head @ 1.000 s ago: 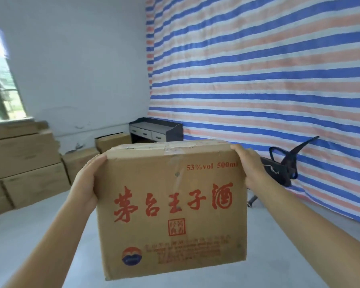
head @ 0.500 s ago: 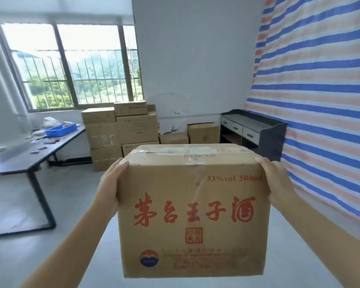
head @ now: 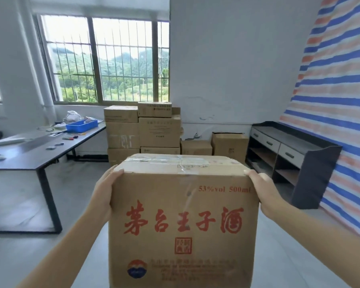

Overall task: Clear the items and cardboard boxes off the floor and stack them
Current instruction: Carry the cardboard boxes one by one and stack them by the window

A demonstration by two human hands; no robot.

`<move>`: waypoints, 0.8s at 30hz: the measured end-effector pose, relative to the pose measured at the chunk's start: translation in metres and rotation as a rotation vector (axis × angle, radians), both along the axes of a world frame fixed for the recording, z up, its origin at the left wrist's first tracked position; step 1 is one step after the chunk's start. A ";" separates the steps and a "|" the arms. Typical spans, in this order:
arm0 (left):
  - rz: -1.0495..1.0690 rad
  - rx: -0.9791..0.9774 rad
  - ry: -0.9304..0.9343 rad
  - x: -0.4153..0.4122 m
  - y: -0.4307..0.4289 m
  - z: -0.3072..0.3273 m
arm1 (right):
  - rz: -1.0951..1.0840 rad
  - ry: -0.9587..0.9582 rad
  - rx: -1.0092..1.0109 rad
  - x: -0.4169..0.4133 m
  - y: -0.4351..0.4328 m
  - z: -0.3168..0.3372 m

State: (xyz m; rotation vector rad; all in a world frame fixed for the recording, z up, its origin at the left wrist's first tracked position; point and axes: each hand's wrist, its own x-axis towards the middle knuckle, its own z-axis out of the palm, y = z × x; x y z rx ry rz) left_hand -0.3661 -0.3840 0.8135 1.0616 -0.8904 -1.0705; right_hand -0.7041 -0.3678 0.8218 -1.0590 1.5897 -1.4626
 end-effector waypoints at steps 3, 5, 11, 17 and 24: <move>-0.015 -0.002 -0.019 -0.009 -0.055 -0.015 | -0.029 -0.003 0.038 -0.006 -0.048 -0.015; -0.034 0.011 -0.044 -0.019 -0.090 -0.023 | -0.044 0.012 0.071 -0.017 -0.083 -0.024; -0.048 0.114 -0.052 -0.061 -0.210 -0.044 | -0.032 0.009 0.089 -0.061 -0.199 -0.038; 0.037 0.141 -0.019 -0.112 -0.318 -0.046 | 0.039 0.001 0.102 -0.100 -0.331 -0.036; 0.147 0.101 -0.023 -0.117 -0.414 -0.047 | 0.113 0.024 0.050 -0.098 -0.473 -0.031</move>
